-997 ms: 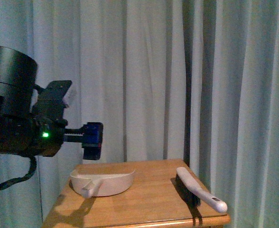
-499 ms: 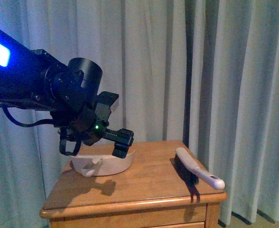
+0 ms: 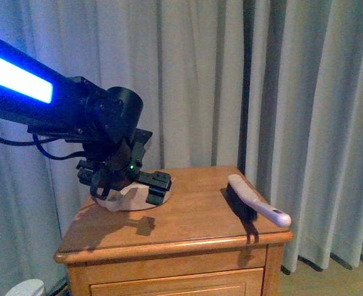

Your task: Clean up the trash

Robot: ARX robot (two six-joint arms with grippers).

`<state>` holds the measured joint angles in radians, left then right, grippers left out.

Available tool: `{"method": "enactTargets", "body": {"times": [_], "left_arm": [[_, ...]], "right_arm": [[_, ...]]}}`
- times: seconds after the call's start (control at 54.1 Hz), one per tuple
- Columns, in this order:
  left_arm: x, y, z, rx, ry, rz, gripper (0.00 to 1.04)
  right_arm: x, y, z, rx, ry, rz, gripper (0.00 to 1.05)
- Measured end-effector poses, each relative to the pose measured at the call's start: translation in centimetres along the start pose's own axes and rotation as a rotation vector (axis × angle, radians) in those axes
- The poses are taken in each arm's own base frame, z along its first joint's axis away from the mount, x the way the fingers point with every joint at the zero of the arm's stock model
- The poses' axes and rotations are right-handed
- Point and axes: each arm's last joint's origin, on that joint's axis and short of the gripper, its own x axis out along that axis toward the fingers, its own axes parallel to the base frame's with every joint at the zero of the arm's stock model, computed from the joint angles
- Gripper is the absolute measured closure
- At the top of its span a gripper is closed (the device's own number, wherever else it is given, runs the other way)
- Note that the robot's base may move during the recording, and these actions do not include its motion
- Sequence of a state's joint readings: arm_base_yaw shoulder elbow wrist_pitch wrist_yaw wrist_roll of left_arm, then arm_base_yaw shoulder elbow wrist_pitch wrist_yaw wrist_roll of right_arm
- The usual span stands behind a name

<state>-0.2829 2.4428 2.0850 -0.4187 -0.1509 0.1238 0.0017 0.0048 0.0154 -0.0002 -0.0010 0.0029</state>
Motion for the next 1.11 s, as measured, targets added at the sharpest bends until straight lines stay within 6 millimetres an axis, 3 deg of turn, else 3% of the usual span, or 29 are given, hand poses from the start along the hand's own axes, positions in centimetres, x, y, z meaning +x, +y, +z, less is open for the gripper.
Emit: {"method": "enactTargets", "body": {"times": [0.166, 0.499, 0.85, 0.942, 1.108], "left_arm": [[0.9, 0.3, -0.7, 0.009, 0.028, 0.02, 0.07], [1.5, 0.5, 0.1, 0.006, 0.009, 0.029, 0.07], [3.4, 0.3, -0.9, 0.002, 0.057, 0.035, 0.08], [3.4, 0.8, -0.9, -0.013, 0.058, 0.064, 0.31], [3.5, 1.2, -0.9, -0.029, 0.054, 0.075, 0.55]], "right_arm": [[0.0, 0.0, 0.0, 0.0, 0.0, 0.0, 0.07], [0.0, 0.0, 0.0, 0.0, 0.0, 0.0, 0.07], [0.0, 0.0, 0.0, 0.0, 0.0, 0.0, 0.07], [0.0, 0.0, 0.0, 0.0, 0.0, 0.0, 0.07], [0.0, 0.0, 0.0, 0.0, 0.0, 0.0, 0.07]]}}
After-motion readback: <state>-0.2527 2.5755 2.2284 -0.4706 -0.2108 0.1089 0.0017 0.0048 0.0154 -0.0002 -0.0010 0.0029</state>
